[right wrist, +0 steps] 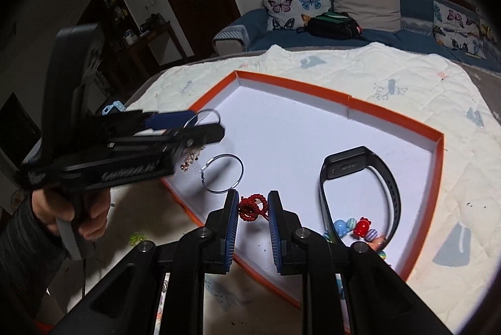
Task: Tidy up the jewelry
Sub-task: 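Carry the red charm and silver hoop into the orange tray and open both tools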
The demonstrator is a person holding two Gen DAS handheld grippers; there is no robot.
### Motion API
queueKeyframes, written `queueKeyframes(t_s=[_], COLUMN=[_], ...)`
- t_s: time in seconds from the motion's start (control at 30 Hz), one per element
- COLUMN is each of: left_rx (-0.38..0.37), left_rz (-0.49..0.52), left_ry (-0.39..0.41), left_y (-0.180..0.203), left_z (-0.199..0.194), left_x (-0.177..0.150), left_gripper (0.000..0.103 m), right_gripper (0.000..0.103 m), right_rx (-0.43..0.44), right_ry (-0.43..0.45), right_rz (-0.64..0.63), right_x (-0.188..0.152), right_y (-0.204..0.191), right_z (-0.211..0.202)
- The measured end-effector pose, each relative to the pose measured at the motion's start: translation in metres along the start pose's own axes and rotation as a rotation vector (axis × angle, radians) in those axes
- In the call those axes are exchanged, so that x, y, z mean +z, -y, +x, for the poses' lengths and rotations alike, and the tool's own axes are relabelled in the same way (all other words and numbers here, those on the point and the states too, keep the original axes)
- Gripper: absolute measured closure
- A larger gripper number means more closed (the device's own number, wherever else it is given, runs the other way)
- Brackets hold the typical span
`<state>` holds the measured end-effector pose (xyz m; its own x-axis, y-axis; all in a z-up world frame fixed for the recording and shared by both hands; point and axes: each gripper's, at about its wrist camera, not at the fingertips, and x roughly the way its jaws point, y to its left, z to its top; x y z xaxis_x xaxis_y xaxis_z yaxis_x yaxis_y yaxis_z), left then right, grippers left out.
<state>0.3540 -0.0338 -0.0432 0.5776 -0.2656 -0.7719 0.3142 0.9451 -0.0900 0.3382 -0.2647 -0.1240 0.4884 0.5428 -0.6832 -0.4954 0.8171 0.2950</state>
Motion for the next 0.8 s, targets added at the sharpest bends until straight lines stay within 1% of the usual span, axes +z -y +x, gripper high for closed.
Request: queueKeyframes(t_s=[0.1, 0.3, 0.57, 0.6, 0.7, 0.73, 0.8], left_rx=[0.009, 0.003, 0.006, 0.007, 0.009, 0.011, 0.010], left_rz=[-0.002, -0.017, -0.033, -0.036, -0.041, -0.041, -0.039], left_ry=[-0.011, -0.038, -0.057, -0.058, -0.056, -0.055, -0.050], left_y=[-0.006, -0.015, -0.019, -0.020, -0.020, -0.020, -0.019], left_z=[0.015, 0.039, 0.051, 0.051, 0.050, 0.049, 0.046], left_x=[0.007, 0.014, 0.011, 0.011, 0.010, 0.010, 0.009], left_gripper=[0.049, 0.048, 0.044, 0.044, 0.041, 0.039, 0.039], right_gripper=[0.081, 0.081, 0.080, 0.077, 0.065, 0.063, 0.062], right_rx=[0.004, -0.002, 0.009, 0.009, 0.005, 0.004, 0.001], right_ry=[-0.013, -0.034, -0.055, -0.055, -0.048, -0.046, -0.043], right_rz=[0.009, 0.001, 0.005, 0.006, 0.000, -0.001, -0.009], right_x=[-0.001, -0.005, -0.006, -0.006, -0.004, -0.002, -0.002], right_y=[0.002, 0.002, 0.003, 0.003, 0.002, 0.002, 0.001], right_z=[0.003, 0.007, 0.011, 0.011, 0.013, 0.014, 0.013])
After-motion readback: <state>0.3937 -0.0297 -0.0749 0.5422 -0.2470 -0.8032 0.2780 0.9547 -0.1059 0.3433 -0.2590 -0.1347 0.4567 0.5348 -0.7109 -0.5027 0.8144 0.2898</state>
